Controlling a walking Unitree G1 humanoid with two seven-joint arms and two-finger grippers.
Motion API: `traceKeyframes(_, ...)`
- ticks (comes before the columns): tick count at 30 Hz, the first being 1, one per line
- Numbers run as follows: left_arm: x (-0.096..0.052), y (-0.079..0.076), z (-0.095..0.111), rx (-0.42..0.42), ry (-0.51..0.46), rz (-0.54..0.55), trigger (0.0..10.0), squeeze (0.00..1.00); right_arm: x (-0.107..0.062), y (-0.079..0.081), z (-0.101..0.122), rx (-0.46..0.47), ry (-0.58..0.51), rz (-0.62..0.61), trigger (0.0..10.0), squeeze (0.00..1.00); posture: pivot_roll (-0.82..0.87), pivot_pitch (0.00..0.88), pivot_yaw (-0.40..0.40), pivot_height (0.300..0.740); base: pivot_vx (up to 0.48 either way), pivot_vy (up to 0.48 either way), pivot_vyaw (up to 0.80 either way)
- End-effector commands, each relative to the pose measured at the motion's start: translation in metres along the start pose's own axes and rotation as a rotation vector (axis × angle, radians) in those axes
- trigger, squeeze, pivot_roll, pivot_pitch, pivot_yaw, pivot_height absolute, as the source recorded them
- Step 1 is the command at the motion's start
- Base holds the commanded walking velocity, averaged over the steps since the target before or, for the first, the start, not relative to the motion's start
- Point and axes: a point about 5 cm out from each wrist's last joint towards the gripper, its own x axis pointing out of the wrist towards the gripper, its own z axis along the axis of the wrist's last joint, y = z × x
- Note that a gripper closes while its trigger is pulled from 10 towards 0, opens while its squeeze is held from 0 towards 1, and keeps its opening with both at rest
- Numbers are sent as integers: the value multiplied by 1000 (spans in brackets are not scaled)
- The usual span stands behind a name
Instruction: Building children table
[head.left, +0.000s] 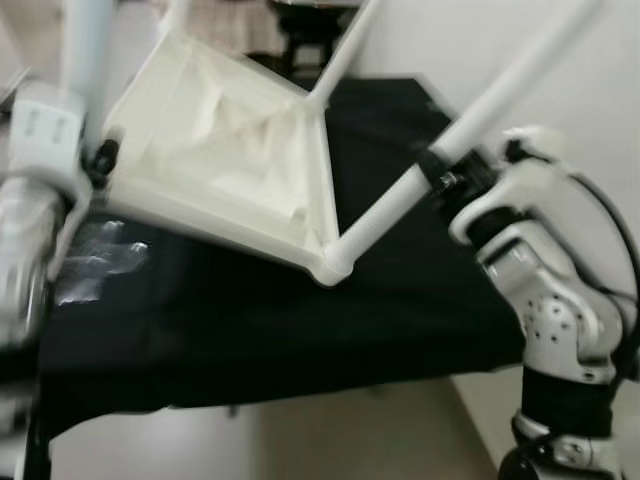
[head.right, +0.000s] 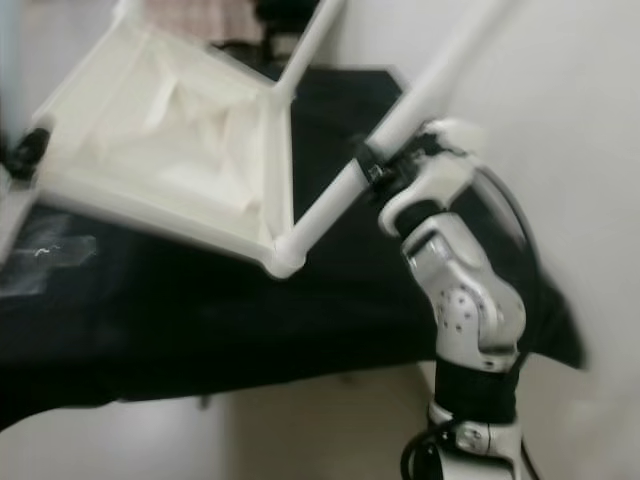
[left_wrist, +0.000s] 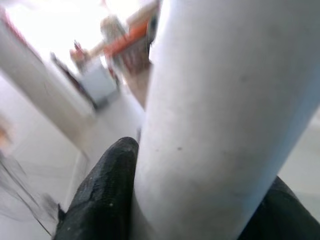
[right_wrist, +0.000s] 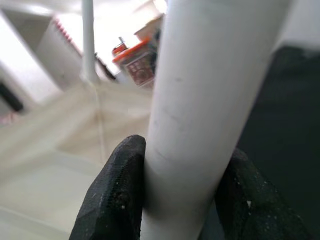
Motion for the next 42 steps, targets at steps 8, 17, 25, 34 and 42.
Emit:
traceKeyframes(8, 9, -9, 169, -237, -594, -220, 10000, 0, -8, -50, -133, 7, 568, -428, 118, 0, 126, 230, 88, 740, 0, 0, 0)
traceKeyframes(17, 14, -115, 159, -447, -574, -868, 10000, 1000, -14, -90, -168, -52, 597, -711, 10000, 894, 147, 296, 124, 740, 0, 0, 0)
traceKeyframes(25, 11, -129, 162, -401, -603, -1027, 10000, 0, -23, -107, -171, -28, 583, -819, 10000, 1000, 144, 308, 105, 740, 0, 0, 0)
traceKeyframes(34, 1, -124, 168, -409, -644, -1028, 10000, 0, -8, -100, -163, -96, 491, -788, 10000, 1000, 122, 281, 68, 740, 0, 0, 0)
traceKeyframes(42, -4, -130, 153, -492, -661, -1099, 10000, 0, 8, -60, -78, -328, 31, -656, 10000, 1000, 73, 246, 54, 740, 0, 0, 0)
